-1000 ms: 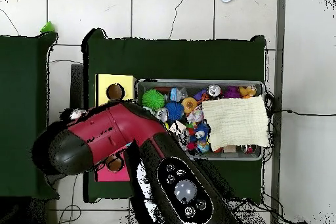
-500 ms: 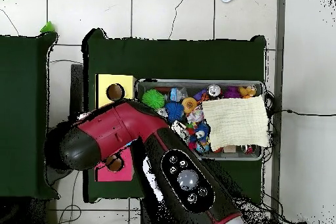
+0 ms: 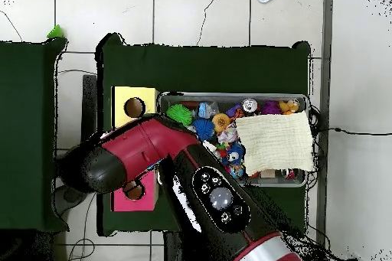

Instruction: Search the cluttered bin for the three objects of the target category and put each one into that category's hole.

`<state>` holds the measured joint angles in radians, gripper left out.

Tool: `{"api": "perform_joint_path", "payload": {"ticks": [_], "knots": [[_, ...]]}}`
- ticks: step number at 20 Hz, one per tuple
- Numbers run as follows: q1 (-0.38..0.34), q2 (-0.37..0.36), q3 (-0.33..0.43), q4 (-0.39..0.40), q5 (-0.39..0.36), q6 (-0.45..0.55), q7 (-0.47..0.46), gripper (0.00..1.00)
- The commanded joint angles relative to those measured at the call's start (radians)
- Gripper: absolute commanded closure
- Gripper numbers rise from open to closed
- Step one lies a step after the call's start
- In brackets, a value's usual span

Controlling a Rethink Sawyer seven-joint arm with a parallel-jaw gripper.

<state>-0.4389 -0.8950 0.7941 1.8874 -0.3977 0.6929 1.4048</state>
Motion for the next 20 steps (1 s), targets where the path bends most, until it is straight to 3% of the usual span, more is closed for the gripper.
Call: {"api": "perform_joint_path", "payload": {"ticks": [1, 13, 20], "knots": [[0.017, 0.072, -0.083, -0.043, -0.085, -0.071, 0.067, 1.00], [0.068, 0.142, -0.139, -0.080, -0.149, -0.144, 0.091, 1.00], [0.056, 0.088, -0.105, -0.065, -0.078, -0.071, 0.054, 1.00]]}}
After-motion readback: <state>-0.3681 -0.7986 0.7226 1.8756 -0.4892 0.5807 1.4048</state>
